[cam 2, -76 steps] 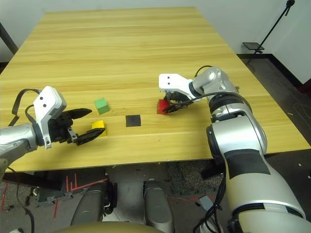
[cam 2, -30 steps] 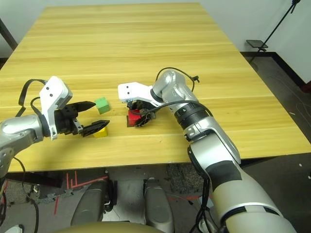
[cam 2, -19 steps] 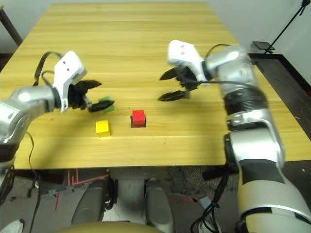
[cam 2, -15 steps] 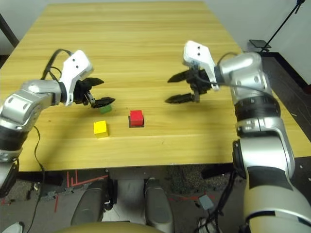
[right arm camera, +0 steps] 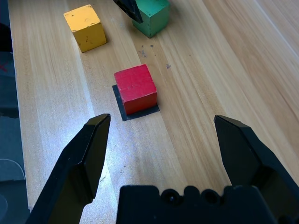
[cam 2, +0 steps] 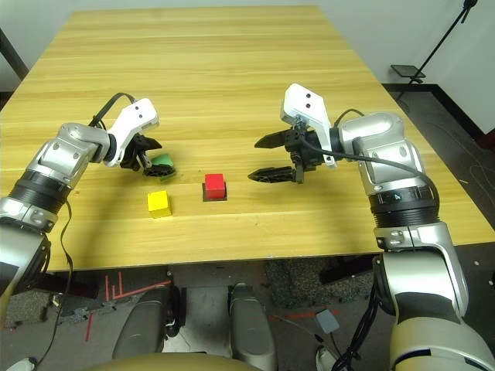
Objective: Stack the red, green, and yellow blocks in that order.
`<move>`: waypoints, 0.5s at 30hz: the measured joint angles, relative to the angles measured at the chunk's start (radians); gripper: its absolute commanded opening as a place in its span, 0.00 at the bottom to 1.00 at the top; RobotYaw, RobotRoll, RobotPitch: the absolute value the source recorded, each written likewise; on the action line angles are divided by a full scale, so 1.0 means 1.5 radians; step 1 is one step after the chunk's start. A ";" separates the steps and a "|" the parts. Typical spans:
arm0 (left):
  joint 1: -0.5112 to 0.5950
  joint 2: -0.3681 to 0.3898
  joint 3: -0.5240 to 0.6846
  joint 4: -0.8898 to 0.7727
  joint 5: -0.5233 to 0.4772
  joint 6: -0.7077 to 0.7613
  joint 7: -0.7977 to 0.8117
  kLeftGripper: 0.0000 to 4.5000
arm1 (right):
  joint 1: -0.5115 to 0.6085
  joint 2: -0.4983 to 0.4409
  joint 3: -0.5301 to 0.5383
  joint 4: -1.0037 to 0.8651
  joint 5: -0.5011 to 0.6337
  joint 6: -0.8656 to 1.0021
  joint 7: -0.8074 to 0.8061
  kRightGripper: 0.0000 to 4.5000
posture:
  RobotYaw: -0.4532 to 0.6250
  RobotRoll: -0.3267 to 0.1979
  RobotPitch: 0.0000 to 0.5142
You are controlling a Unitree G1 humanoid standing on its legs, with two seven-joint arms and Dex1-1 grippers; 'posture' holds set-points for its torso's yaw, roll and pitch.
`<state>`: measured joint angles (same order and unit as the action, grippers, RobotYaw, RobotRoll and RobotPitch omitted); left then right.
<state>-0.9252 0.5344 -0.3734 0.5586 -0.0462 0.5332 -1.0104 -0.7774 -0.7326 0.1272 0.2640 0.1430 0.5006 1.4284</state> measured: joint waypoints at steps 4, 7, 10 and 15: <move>0.015 -0.002 0.003 0.000 0.009 0.001 -0.001 0.91 | 0.000 0.000 0.000 0.000 0.002 0.000 -0.003 1.00 | 0.62 0.43 0.11; 0.034 -0.010 0.003 0.001 0.012 0.005 -0.002 0.71 | 0.000 0.000 0.000 0.000 0.004 -0.001 -0.004 1.00 | 0.62 0.43 0.10; 0.040 -0.016 0.003 0.000 0.014 0.012 -0.008 0.48 | 0.000 0.000 0.001 0.000 0.008 -0.001 -0.006 1.00 | 0.61 0.43 0.10; 0.037 -0.036 0.006 0.002 0.013 0.033 -0.028 0.46 | 0.000 0.000 0.001 0.001 0.014 -0.003 -0.016 1.00 | 0.61 0.43 0.10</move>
<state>-0.8690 0.4800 -0.3647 0.5612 -0.0266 0.5826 -1.0529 -0.7774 -0.7324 0.1288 0.2653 0.1641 0.4967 1.4051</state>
